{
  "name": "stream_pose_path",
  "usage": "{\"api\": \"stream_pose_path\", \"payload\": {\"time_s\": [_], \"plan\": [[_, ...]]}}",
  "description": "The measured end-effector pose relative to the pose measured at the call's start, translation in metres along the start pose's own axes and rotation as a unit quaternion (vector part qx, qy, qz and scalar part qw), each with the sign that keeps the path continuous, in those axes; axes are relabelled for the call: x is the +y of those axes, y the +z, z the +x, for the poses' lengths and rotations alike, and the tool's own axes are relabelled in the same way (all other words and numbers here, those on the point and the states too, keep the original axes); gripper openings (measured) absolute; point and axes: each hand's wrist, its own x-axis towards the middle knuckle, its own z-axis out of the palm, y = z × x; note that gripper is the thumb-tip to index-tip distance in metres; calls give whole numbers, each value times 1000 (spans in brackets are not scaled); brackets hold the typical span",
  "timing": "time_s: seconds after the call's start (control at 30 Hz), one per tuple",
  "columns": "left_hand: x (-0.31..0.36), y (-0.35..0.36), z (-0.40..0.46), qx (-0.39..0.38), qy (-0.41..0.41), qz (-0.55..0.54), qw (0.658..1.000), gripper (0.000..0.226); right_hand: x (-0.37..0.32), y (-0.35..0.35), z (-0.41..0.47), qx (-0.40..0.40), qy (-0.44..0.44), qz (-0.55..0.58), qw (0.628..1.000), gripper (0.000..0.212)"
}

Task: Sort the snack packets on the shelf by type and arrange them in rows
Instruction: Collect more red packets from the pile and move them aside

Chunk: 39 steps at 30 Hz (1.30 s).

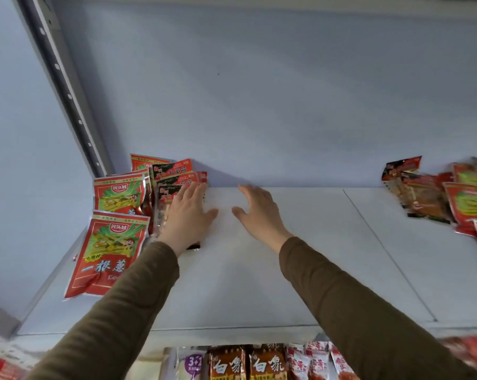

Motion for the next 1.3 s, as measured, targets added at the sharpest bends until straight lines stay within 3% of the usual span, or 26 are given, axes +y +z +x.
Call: {"api": "stream_pose_path", "payload": {"time_s": [0.23, 0.43, 0.77, 1.3], "plan": [[87, 43, -4, -25, 87, 48, 995, 70, 69, -57, -44, 9, 33, -129, 991, 64], [185, 96, -14, -50, 143, 72, 986, 70, 146, -116, -99, 26, 59, -152, 986, 63], [351, 183, -52, -70, 145, 48, 986, 71, 290, -220, -180, 33, 56, -169, 984, 63], [469, 245, -34, -84, 167, -1, 982, 73, 401, -284, -195, 68, 83, -160, 981, 57]]}}
